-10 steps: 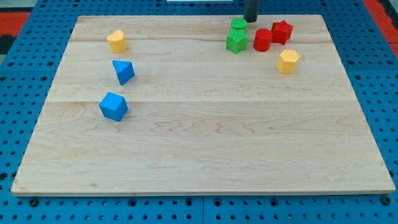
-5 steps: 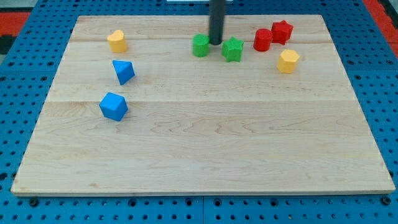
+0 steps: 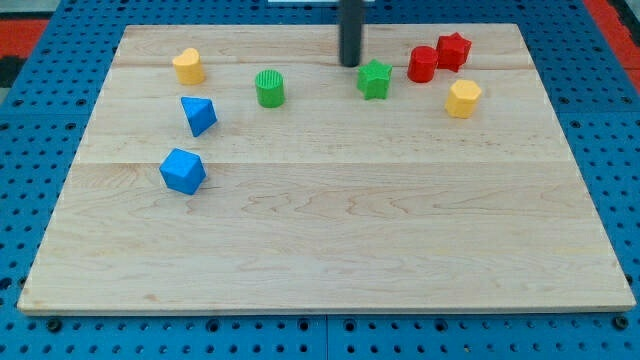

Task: Separate the green blocks from each other

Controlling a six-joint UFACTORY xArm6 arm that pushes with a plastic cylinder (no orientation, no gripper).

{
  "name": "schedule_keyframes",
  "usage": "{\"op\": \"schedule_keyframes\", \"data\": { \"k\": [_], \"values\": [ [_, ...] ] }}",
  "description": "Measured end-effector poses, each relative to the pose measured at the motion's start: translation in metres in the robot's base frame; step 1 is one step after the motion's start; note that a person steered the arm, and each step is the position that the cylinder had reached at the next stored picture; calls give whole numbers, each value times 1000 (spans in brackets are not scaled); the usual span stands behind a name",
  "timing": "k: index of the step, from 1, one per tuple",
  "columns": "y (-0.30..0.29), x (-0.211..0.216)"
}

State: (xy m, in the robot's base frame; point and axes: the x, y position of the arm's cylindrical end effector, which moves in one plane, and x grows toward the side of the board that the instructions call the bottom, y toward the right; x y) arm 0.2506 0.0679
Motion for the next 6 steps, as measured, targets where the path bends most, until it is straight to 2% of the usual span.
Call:
{"op": "schedule_keyframes", "data": {
  "k": [1,3,4,6],
  "values": [
    [31,15],
    [-51,75],
    [-64,99],
    [-64,100]
  ]
}}
